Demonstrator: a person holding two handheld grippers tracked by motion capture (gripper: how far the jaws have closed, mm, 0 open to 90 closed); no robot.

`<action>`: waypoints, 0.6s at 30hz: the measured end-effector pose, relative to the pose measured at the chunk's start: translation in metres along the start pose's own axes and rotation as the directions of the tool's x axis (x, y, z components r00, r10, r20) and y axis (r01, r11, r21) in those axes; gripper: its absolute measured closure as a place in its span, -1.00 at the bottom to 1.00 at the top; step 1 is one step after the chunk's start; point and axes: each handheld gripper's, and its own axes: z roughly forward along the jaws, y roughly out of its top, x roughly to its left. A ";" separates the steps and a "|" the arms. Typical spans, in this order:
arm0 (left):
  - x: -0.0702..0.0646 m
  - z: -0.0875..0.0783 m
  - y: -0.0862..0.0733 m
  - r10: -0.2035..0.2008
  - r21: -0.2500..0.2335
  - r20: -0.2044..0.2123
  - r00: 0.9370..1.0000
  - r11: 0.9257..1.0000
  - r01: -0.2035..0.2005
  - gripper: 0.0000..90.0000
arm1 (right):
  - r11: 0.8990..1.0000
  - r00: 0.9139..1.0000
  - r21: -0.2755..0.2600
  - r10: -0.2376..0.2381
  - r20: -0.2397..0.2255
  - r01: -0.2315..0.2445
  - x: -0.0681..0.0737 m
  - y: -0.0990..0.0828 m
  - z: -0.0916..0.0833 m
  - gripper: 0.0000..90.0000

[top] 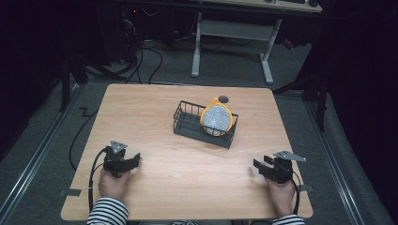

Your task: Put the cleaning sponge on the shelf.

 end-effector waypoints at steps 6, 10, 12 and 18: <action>0.000 0.000 0.000 0.000 0.000 -0.001 1.000 1.000 0.000 -0.35 | 1.000 0.999 0.014 -0.017 0.042 0.017 -0.001 -0.004 0.001 -0.11; 0.000 0.000 0.000 -0.001 0.000 -0.001 1.000 1.000 0.001 -0.35 | 0.998 0.997 0.047 -0.047 0.068 0.044 0.002 -0.003 0.003 -0.15; 0.000 0.000 0.000 0.000 0.000 0.000 1.000 1.000 0.000 -0.35 | 0.997 0.995 0.056 -0.064 0.079 0.059 0.003 -0.003 0.005 -0.15; 0.000 0.000 0.000 0.000 0.000 -0.001 1.000 1.000 0.000 -0.36 | 0.992 0.988 0.072 -0.113 0.109 0.105 0.008 -0.003 0.007 -0.18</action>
